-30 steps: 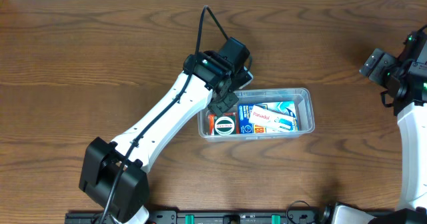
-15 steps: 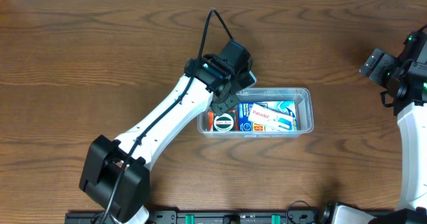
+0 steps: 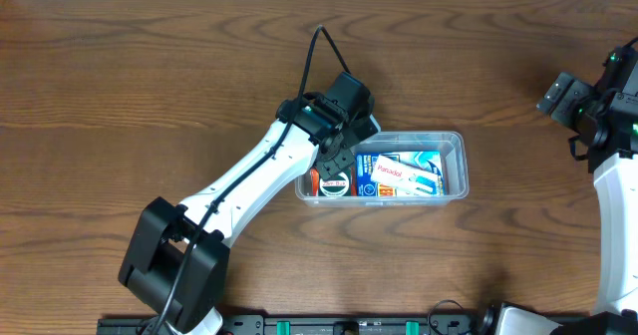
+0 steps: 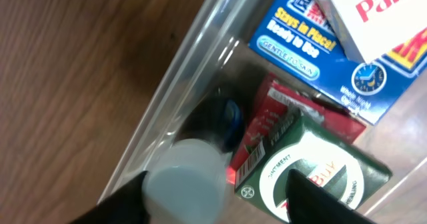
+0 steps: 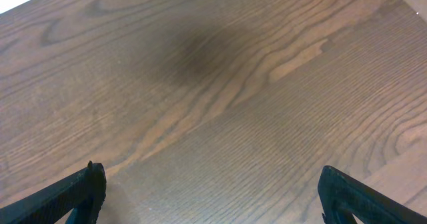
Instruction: Pack container
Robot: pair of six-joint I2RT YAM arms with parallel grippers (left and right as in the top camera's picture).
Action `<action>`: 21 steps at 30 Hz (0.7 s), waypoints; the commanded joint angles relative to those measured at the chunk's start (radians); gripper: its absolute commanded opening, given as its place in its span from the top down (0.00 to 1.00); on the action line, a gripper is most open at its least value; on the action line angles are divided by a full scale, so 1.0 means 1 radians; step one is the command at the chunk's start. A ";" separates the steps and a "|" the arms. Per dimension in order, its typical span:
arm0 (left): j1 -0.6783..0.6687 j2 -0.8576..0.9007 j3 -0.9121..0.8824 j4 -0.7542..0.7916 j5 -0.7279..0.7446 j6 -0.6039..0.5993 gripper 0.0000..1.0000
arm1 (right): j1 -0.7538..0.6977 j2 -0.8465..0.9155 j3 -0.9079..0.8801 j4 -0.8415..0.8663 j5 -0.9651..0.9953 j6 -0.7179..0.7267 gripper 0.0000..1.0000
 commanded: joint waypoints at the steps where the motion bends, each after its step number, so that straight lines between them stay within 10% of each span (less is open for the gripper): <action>1: 0.000 0.005 0.003 0.010 -0.002 0.000 0.26 | -0.005 -0.001 0.011 -0.001 0.000 0.012 0.01; 11: 0.000 -0.039 0.018 0.039 -0.005 -0.028 0.09 | -0.005 -0.001 0.011 -0.001 0.000 0.012 0.01; 21: 0.000 -0.310 0.043 -0.021 -0.080 -0.365 0.02 | -0.005 -0.001 0.011 -0.001 0.000 0.012 0.01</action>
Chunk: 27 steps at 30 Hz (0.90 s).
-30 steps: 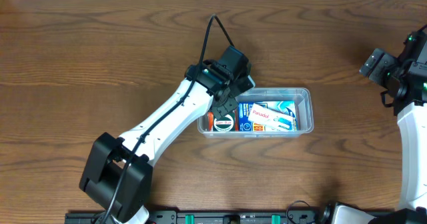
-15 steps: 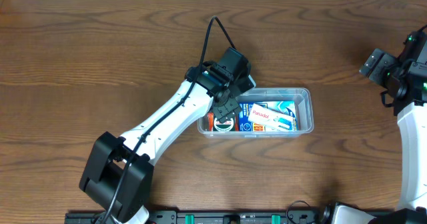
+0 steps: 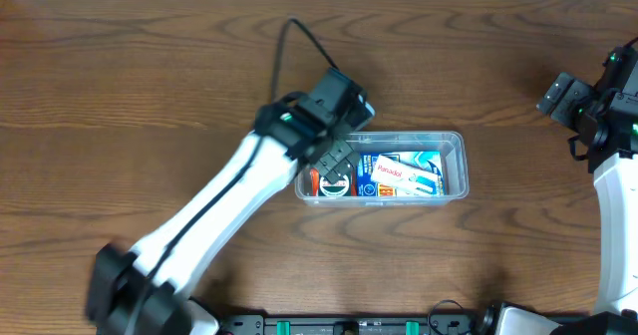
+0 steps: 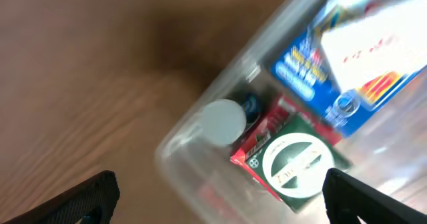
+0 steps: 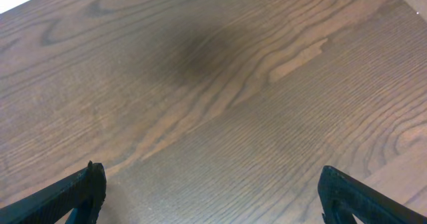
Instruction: Pack container
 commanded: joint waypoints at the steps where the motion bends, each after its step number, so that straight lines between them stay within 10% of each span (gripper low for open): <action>1: 0.000 -0.143 0.040 -0.008 -0.032 -0.224 0.02 | -0.006 -0.001 0.011 -0.001 0.000 0.012 0.01; 7: -0.005 -0.336 0.040 0.007 0.069 -0.465 0.02 | -0.006 -0.001 0.011 -0.001 0.000 0.012 0.01; 22: 0.002 -0.537 0.011 -0.478 -0.081 -0.430 0.02 | -0.006 -0.001 0.011 -0.001 0.000 0.012 0.01; 27: 0.132 -0.663 -0.144 -0.355 -0.187 -0.430 0.02 | -0.006 -0.001 0.011 -0.001 0.000 0.012 0.01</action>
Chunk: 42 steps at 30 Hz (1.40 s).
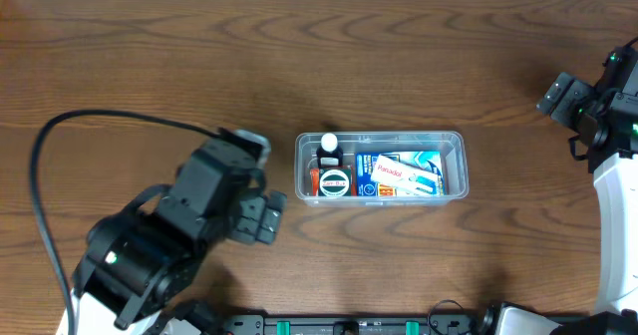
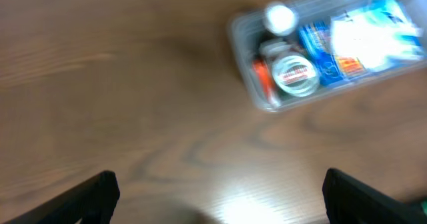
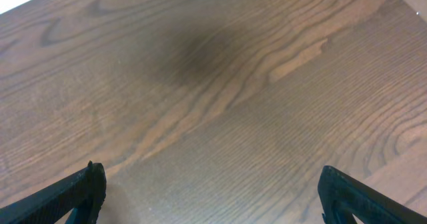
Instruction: Pack container
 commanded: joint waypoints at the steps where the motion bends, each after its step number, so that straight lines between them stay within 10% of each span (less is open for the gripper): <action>1: 0.109 -0.108 -0.127 0.095 -0.099 -0.008 0.02 | -0.006 -0.001 0.011 -0.002 0.000 0.012 0.01; 13: 0.472 -0.673 -0.718 0.714 -0.042 -0.013 0.02 | -0.006 -0.001 0.011 -0.002 0.000 0.012 0.01; 28: 0.631 -0.958 -1.187 1.336 0.143 -0.026 0.02 | -0.006 -0.001 0.011 -0.002 0.000 0.013 0.01; 42: 0.632 -0.988 -1.317 1.288 0.138 -0.020 0.02 | -0.006 -0.001 0.011 -0.002 0.000 0.012 0.01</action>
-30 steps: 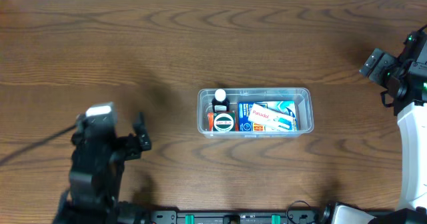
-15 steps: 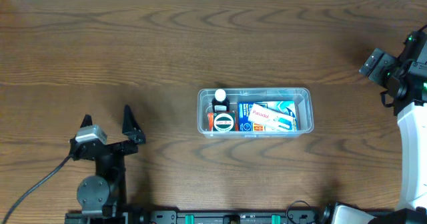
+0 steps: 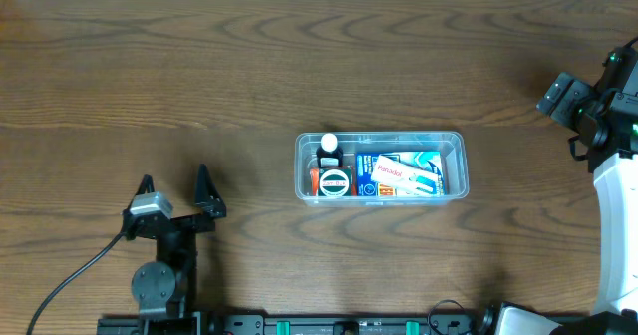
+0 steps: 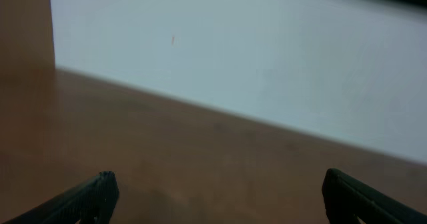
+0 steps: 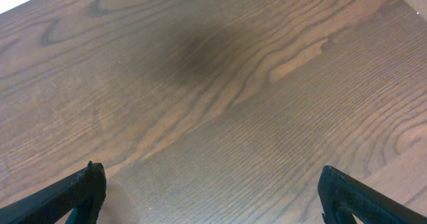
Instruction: Pack container
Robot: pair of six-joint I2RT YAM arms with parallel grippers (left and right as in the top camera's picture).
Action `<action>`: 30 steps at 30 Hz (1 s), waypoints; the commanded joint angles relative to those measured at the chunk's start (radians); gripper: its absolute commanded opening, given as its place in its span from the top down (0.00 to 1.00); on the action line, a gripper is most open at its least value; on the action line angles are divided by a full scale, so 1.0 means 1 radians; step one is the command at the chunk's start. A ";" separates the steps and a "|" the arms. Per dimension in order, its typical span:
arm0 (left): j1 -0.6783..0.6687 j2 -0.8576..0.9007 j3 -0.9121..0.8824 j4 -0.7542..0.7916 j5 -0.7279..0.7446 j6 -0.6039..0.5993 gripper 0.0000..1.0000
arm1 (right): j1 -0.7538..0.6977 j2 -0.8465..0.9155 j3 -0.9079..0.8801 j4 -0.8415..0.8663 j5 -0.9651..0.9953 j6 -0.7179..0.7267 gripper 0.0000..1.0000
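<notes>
A clear plastic container [image 3: 454,141] sits mid-table. Inside it stand a small white-capped bottle [image 3: 328,145], a round green-and-white tin [image 3: 333,182] and a blue-and-white medicine box [image 3: 401,173]. My left gripper [image 3: 175,190] is folded back at the table's front left, far from the container, open and empty; its wrist view shows only the table's far edge and a pale wall, with its fingertips [image 4: 100,191] wide apart. My right gripper [image 5: 212,192] is open over bare wood; its arm [image 3: 598,116] stands at the right edge.
The brown wooden table [image 3: 150,76] surrounds the container. A black rail [image 3: 349,325] runs along the front edge. The left arm's cable [image 3: 70,275] trails to the front left.
My left arm has drawn back from beside the container's left to its folded pose at the front-left edge, the gripper still open. The container and right arm have not moved.
My left gripper was down in the container's left end around the white-capped bottle. Then it was open just above, the bottle standing inside. Later it hung to the left of the container, and now it rests folded at the front edge.
</notes>
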 commanded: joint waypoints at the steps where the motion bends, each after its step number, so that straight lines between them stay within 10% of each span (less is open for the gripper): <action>1: 0.007 -0.008 -0.027 -0.044 0.013 0.002 0.02 | -0.006 -0.001 0.011 -0.001 0.001 0.012 0.01; 30: 0.007 0.014 -0.027 -0.142 0.013 0.006 0.02 | -0.006 -0.001 0.011 -0.001 0.001 0.012 0.01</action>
